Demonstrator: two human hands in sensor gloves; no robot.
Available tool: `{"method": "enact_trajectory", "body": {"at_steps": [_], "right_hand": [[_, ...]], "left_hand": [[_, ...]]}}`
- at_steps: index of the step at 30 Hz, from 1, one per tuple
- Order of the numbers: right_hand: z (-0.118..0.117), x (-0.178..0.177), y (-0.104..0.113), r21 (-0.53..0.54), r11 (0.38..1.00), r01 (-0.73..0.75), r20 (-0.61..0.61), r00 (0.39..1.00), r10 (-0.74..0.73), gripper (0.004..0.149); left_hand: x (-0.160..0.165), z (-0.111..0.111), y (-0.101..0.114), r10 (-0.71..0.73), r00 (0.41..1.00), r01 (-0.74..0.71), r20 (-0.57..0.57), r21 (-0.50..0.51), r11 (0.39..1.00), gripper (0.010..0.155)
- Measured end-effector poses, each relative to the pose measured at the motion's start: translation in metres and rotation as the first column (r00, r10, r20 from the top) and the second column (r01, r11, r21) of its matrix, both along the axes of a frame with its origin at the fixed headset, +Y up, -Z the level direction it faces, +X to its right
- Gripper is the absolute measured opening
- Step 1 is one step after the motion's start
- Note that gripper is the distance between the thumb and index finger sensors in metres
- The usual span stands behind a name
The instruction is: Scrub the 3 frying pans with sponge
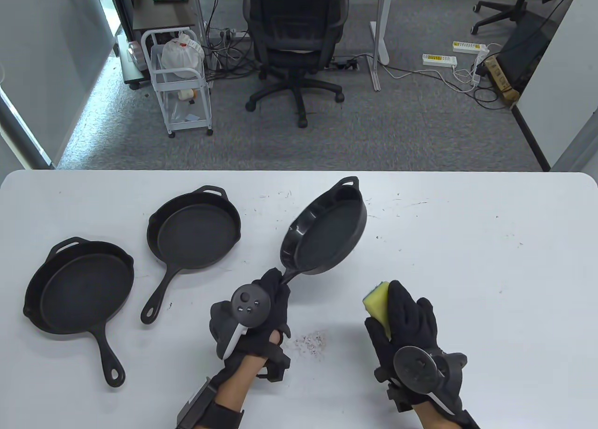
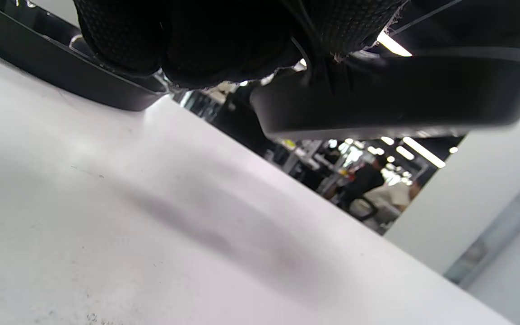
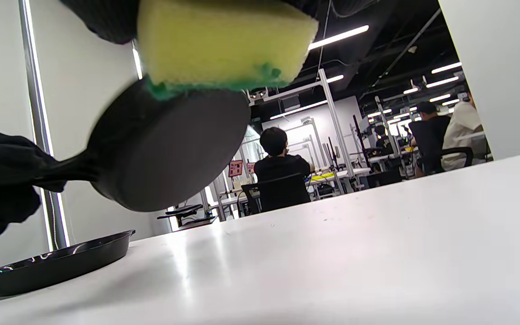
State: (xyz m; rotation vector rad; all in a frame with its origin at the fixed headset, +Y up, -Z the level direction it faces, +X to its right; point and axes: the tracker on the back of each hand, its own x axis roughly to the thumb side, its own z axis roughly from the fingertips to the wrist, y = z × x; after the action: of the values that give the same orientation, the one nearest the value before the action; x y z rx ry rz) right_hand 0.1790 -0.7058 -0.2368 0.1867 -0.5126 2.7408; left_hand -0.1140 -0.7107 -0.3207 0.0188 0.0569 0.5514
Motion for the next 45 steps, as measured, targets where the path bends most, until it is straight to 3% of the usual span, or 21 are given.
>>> {"method": "enact_trajectory", "body": {"at_steps": [4, 15, 23, 26, 29, 33, 36, 38, 45], "right_hand": [[-0.005, 0.0, -0.006, -0.036, 0.999, -0.017, 0.001, 1.0, 0.017, 0.08], [-0.014, 0.009, -0.012, -0.095, 0.995, 0.019, 0.025, 1.0, -0.016, 0.08], [-0.019, 0.014, -0.014, -0.113, 0.993, 0.045, 0.033, 0.999, -0.041, 0.08], [-0.02, 0.015, -0.015, -0.12, 0.992, 0.045, 0.031, 0.999, -0.041, 0.08], [-0.018, 0.018, -0.014, -0.111, 0.992, 0.053, 0.034, 0.998, -0.049, 0.081], [-0.018, 0.018, -0.014, -0.109, 0.992, 0.068, 0.037, 0.997, -0.064, 0.081], [-0.019, 0.017, -0.015, -0.115, 0.992, 0.056, 0.032, 0.998, -0.053, 0.081], [-0.02, 0.016, -0.016, -0.123, 0.991, 0.05, 0.03, 0.998, -0.046, 0.081], [-0.021, 0.016, -0.017, -0.13, 0.99, 0.049, 0.03, 0.999, -0.046, 0.081]], "left_hand": [[0.02, -0.025, -0.004, -0.166, 0.986, 0.163, -0.032, -0.066, 0.984, 0.067], [0.059, -0.081, -0.028, -0.35, 0.936, 0.339, -0.046, -0.163, 0.927, 0.07], [0.064, -0.087, -0.044, -0.389, 0.92, 0.376, -0.045, -0.183, 0.908, 0.068], [0.057, -0.084, -0.039, -0.419, 0.908, 0.408, -0.016, -0.193, 0.892, 0.072], [0.023, -0.075, -0.014, -0.478, 0.878, 0.472, -0.026, -0.121, 0.873, 0.089], [-0.047, -0.067, 0.002, -0.586, 0.806, 0.576, -0.079, -0.122, 0.808, 0.094], [-0.101, -0.058, -0.001, -0.679, 0.714, 0.648, -0.171, -0.208, 0.733, 0.094], [-0.126, -0.055, -0.007, -0.697, 0.689, 0.647, -0.199, -0.265, 0.715, 0.094], [-0.164, -0.055, -0.03, -0.749, 0.627, 0.66, -0.214, -0.366, 0.657, 0.077]]}}
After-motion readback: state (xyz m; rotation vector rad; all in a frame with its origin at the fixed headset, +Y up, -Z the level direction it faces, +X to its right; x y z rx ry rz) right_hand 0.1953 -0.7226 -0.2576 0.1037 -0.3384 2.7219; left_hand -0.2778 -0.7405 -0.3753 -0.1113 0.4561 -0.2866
